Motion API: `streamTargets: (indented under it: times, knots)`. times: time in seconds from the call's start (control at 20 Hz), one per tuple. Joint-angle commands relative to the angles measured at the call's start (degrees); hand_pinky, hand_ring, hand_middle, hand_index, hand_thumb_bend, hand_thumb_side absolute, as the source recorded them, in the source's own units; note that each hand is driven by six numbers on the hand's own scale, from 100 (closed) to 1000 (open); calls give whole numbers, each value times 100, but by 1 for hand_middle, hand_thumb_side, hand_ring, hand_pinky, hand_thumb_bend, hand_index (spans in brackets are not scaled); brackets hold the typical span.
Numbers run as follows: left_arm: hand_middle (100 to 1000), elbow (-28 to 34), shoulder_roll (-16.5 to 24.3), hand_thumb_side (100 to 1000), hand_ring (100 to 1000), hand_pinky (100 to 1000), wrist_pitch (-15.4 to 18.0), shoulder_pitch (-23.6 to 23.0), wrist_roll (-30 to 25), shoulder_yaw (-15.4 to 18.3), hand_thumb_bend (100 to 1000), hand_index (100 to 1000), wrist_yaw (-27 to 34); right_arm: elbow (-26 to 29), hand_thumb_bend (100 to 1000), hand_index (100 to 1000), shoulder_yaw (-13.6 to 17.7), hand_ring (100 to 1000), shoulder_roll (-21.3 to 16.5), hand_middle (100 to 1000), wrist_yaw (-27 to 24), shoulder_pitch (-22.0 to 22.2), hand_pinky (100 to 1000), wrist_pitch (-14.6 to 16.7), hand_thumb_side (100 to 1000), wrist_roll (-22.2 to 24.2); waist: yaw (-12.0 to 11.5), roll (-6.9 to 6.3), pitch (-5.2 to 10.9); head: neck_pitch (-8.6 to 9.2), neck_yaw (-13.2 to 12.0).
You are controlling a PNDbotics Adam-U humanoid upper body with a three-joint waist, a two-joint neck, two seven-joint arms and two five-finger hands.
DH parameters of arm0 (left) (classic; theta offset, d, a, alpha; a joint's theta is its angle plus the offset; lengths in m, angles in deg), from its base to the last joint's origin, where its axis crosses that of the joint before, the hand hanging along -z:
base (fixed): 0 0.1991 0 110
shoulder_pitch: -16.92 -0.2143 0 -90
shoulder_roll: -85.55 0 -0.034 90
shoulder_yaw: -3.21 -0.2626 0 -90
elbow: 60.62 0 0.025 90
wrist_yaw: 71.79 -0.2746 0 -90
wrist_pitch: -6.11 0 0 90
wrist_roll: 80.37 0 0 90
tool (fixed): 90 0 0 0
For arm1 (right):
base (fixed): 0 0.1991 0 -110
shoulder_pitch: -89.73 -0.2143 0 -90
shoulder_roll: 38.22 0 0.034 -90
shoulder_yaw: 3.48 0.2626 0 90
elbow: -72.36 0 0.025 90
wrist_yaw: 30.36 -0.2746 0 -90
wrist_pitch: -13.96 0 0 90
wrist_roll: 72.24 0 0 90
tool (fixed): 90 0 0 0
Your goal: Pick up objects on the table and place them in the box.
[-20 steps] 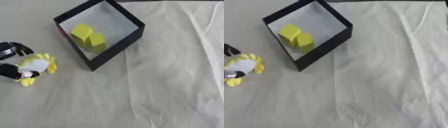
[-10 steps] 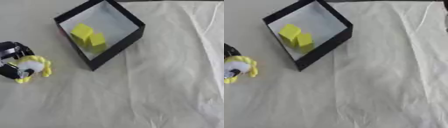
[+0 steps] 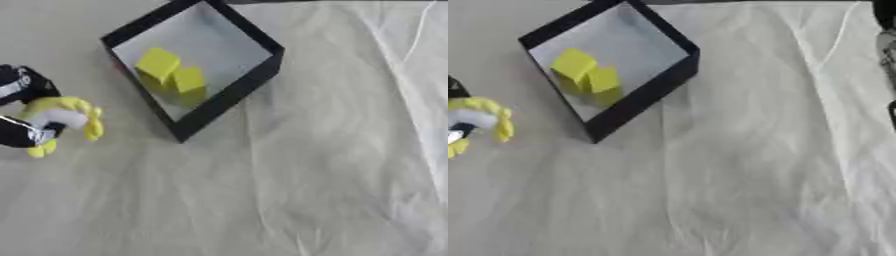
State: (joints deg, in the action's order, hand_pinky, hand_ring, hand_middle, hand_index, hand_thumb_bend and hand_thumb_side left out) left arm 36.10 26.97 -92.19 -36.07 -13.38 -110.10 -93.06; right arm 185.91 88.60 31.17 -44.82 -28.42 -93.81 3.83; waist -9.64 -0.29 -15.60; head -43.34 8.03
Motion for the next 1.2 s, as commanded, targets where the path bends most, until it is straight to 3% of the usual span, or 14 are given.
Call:
streamTargets:
  times: [0.05, 0.3, 0.5, 0.85, 1.0, 1.2]
  knots:
    - [486, 477, 206, 100, 565, 665, 180, 313, 196, 412, 100, 622, 245, 104, 100, 840, 59, 760, -162, 720, -6, -52, 886, 29, 379, 20, -15, -67, 248, -53, 84]
    - [479, 1024, -191, 100, 559, 671, 244, 928, 128, 520, 100, 614, 487, 104, 100, 840, 13, 761, -148, 721, -27, -128, 886, 22, 377, 70, 26, -105, 309, -70, 28]
    - [480, 979, -648, 100, 559, 671, 380, 1440, 19, 397, 112, 617, 432, 104, 100, 841, -21, 762, -141, 723, -34, -213, 886, 18, 376, 133, 75, -123, 331, -77, -9]
    - [480, 182, -1509, 100, 559, 671, 692, 2336, -80, 241, 128, 615, -12, 104, 100, 840, -10, 762, -99, 722, -106, -561, 885, 88, 359, 145, 193, -131, 261, -11, -191]
    - [484, -226, -1917, 100, 562, 674, 623, 2744, -268, 149, 120, 620, -259, 104, 100, 839, 22, 762, -90, 721, -141, -693, 885, 122, 357, 99, 236, -122, 189, 73, -246]
    - [494, -772, -2380, 100, 570, 677, 445, 3061, -580, -68, 200, 631, -595, 104, 100, 837, 12, 753, -86, 721, -169, -814, 885, 130, 358, 99, 278, -102, 113, 180, -298]
